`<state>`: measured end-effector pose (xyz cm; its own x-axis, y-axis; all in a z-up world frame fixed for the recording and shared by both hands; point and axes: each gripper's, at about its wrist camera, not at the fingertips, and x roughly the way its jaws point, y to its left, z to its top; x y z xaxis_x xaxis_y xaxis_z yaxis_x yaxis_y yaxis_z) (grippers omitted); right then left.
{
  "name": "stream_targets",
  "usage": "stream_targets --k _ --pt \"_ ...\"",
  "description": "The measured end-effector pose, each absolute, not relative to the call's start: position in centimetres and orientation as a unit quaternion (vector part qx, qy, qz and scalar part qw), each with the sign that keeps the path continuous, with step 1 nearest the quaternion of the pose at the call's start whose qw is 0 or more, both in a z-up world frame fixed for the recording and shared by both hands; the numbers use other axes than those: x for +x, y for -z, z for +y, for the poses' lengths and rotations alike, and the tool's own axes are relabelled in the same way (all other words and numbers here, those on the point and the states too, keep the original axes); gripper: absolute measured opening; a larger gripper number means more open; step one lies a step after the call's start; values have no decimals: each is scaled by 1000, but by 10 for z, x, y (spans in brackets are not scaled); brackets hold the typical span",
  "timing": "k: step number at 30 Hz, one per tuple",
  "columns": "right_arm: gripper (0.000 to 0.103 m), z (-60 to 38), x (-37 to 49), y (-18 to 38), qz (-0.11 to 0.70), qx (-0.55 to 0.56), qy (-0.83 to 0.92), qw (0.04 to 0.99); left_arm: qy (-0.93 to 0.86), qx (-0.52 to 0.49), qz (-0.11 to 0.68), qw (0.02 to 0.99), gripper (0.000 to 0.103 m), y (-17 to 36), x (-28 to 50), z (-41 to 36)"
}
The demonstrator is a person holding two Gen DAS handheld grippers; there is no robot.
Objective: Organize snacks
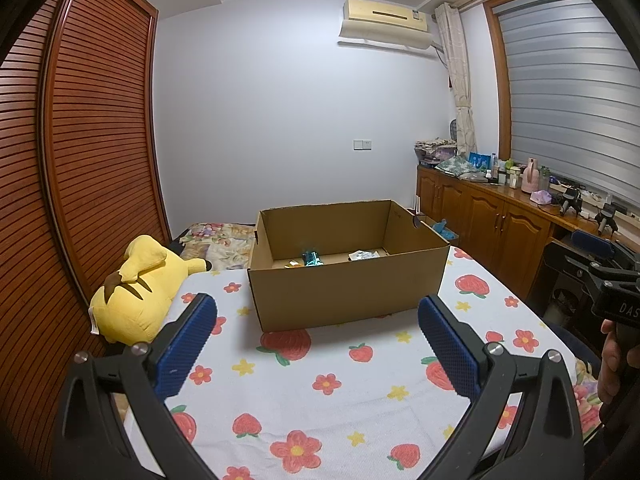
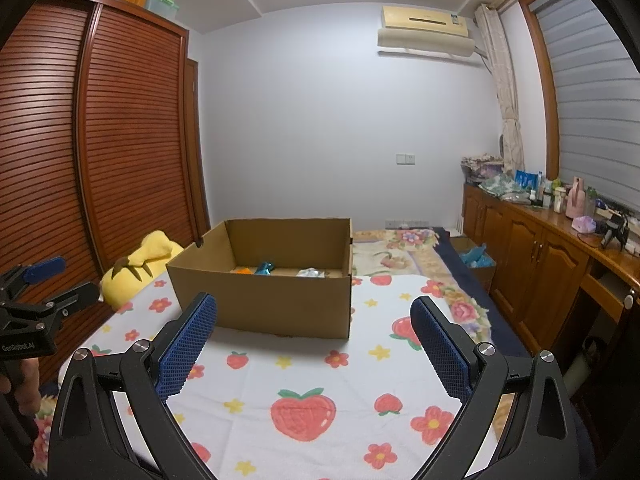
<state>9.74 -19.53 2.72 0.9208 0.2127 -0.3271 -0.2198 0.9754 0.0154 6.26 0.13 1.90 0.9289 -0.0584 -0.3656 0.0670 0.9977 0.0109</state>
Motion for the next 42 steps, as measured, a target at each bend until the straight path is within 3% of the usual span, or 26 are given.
stream_targets --k 42 --pt "99 -197 96 -23 168 -11 -109 980 29 11 182 983 102 -19 58 1"
